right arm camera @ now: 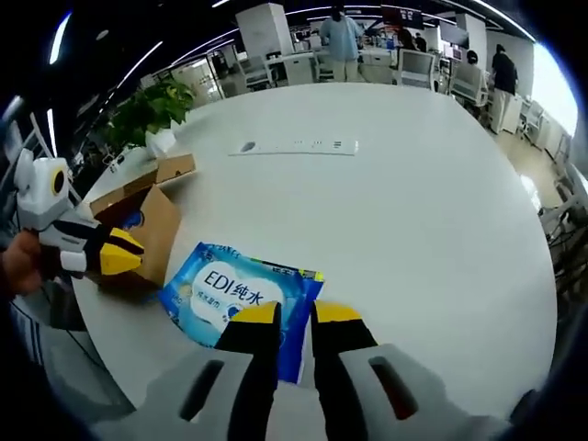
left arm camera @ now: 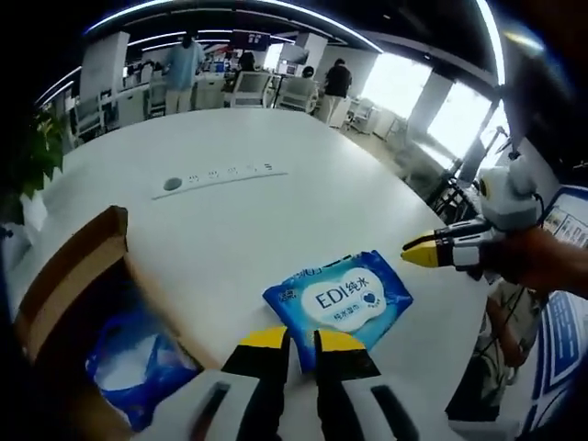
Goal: Operate the shoe box by opening the lid, removing the specified soft item, and placing it in the target area until the item is outside and the box remains undamaged.
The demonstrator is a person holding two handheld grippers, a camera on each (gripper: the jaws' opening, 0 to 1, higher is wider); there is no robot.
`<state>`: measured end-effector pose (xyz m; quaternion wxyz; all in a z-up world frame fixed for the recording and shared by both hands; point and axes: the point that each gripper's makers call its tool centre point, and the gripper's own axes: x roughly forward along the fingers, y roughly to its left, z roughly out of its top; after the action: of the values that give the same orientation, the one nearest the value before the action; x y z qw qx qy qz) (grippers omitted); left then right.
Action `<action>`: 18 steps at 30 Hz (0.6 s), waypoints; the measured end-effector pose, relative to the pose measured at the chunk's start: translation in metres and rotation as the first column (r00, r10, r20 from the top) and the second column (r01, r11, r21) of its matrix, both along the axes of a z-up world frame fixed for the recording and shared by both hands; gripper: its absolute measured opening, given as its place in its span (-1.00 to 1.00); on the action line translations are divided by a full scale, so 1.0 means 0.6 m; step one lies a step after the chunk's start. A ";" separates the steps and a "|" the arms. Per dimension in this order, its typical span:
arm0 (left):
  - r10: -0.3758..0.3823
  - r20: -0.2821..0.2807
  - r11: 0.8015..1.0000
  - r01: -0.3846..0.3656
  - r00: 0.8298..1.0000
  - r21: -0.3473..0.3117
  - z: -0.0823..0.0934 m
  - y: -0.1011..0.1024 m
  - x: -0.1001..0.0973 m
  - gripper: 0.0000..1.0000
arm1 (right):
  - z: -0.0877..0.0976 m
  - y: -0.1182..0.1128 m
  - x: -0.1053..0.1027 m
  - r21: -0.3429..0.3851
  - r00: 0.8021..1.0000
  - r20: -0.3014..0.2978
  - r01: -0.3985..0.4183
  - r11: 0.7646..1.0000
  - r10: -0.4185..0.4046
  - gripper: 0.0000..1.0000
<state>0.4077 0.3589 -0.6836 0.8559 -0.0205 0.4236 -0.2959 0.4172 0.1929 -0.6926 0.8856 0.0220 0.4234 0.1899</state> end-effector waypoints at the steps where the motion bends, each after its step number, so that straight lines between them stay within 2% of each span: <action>1: 0.003 0.004 1.000 -0.003 1.000 -0.003 0.004 0.001 0.001 -0.79 | 0.002 0.001 0.000 0.001 1.000 0.002 0.001 1.000 -0.001 -0.76; 8: 0.027 0.041 0.999 -0.026 0.999 -0.023 0.034 0.023 0.002 -0.77 | 0.027 0.025 0.008 0.022 1.000 0.029 0.002 1.000 -0.003 -0.76; 18: 0.103 0.075 0.994 -0.100 0.992 -0.036 0.059 0.102 0.000 -0.72 | 0.046 0.102 0.026 0.055 0.997 0.054 -0.062 0.997 0.060 -0.69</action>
<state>0.4080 0.4203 -0.6485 0.8850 -0.0443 0.3841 -0.2593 0.4331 0.2542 -0.6652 0.8891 0.0291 0.3951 0.2292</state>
